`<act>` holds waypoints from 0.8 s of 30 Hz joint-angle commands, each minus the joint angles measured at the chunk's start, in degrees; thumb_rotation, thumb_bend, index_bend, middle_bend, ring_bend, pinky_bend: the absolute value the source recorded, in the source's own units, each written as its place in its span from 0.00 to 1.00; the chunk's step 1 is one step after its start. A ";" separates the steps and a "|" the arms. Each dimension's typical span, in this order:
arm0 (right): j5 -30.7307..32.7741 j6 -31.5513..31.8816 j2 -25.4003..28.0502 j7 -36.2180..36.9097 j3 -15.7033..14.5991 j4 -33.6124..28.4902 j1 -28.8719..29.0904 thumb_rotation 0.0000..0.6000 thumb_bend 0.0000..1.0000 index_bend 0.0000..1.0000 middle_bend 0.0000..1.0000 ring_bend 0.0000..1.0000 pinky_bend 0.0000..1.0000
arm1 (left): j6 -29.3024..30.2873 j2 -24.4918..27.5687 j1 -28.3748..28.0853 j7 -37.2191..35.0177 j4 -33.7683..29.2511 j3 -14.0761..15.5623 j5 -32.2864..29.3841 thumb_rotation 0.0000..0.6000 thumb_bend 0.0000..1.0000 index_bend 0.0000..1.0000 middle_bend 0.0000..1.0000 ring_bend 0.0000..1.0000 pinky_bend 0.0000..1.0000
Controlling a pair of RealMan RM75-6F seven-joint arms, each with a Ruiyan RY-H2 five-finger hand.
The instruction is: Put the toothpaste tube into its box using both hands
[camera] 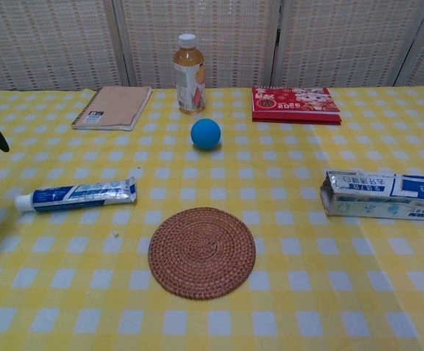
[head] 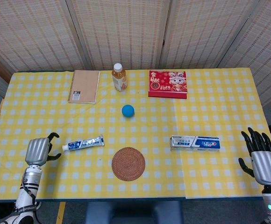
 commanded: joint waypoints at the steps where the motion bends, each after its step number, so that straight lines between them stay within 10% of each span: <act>1: 0.29 -0.31 -0.02 -0.02 0.05 0.08 0.11 1.00 0.38 0.00 0.00 0.00 0.00 | -2.27 -2.72 -3.00 3.90 0.04 -1.02 -3.40 1.00 0.17 0.39 1.00 1.00 1.00; 24: 2.87 -3.19 0.00 0.91 0.56 1.21 1.23 1.00 0.38 0.00 0.00 0.00 0.00 | -7.55 -11.69 -13.22 9.90 8.69 -2.04 -11.55 1.00 0.21 0.42 1.00 1.00 1.00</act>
